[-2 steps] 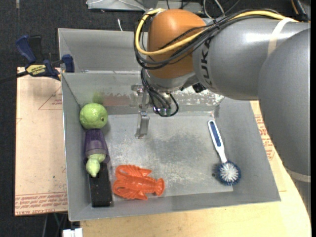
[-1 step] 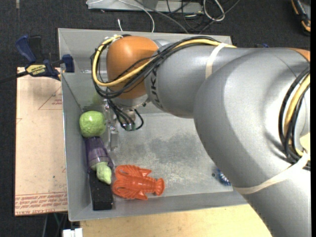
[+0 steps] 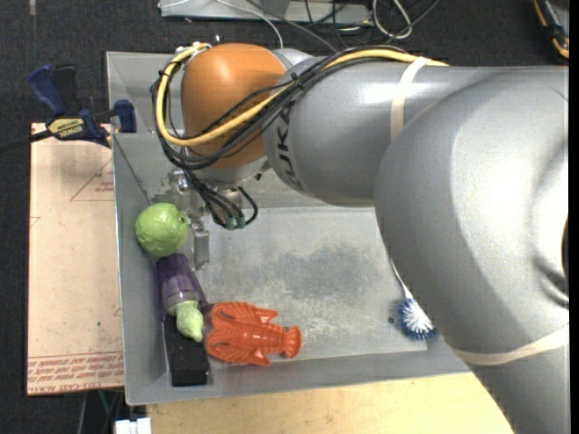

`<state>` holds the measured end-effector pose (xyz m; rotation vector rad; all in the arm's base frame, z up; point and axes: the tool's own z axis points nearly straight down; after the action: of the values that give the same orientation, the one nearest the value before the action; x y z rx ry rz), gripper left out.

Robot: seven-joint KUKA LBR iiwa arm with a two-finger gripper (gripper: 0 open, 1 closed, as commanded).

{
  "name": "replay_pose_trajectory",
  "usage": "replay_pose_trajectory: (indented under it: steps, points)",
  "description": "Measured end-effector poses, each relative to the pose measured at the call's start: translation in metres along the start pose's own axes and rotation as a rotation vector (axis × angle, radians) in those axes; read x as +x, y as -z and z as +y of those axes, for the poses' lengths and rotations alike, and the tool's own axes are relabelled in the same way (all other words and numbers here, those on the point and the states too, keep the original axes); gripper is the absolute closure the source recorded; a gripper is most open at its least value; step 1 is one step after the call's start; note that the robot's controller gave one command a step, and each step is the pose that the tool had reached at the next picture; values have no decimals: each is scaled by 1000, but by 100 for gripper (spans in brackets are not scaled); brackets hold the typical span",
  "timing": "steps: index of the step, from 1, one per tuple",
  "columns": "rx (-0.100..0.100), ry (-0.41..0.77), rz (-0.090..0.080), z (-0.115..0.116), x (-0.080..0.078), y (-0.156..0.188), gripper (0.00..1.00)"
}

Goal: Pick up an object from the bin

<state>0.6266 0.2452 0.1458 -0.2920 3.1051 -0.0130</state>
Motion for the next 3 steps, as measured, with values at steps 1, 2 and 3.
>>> replay_pose_trajectory:
  steps: [1,2,3]
  points:
    - [-3,130,14,-1,-26,-32,0]
    - [1,-73,-6,6,1,-74,0]
    - [-4,-99,-3,4,-16,-74,100]
